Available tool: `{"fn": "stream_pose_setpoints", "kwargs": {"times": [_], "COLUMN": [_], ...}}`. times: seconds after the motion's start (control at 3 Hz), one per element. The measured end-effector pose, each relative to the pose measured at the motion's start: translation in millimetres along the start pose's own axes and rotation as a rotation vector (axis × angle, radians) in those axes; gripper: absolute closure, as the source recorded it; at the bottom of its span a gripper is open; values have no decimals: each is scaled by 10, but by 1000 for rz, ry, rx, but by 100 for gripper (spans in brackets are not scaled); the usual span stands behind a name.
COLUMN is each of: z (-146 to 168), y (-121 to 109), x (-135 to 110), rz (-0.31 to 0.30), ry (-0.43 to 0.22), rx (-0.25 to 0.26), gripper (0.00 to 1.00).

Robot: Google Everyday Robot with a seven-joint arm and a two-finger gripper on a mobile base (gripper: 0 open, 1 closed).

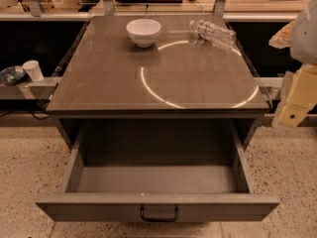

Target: Close top drawer

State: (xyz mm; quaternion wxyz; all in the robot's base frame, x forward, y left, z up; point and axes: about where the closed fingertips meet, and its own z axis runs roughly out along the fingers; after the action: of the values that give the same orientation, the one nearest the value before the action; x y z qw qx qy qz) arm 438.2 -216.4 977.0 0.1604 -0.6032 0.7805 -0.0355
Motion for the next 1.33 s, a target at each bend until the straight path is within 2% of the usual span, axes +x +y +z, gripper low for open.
{"fn": "stream_pose_setpoints", "kwargs": {"times": [0.33, 0.67, 1.0, 1.33], "z": [2, 300, 780, 1281], "y": [1, 102, 415, 789], "x": [0, 49, 94, 121], "rz": [0, 7, -7, -30], "ry": [0, 35, 41, 51], "rx": [0, -54, -116, -172], "gripper": [0, 0, 0, 18]}}
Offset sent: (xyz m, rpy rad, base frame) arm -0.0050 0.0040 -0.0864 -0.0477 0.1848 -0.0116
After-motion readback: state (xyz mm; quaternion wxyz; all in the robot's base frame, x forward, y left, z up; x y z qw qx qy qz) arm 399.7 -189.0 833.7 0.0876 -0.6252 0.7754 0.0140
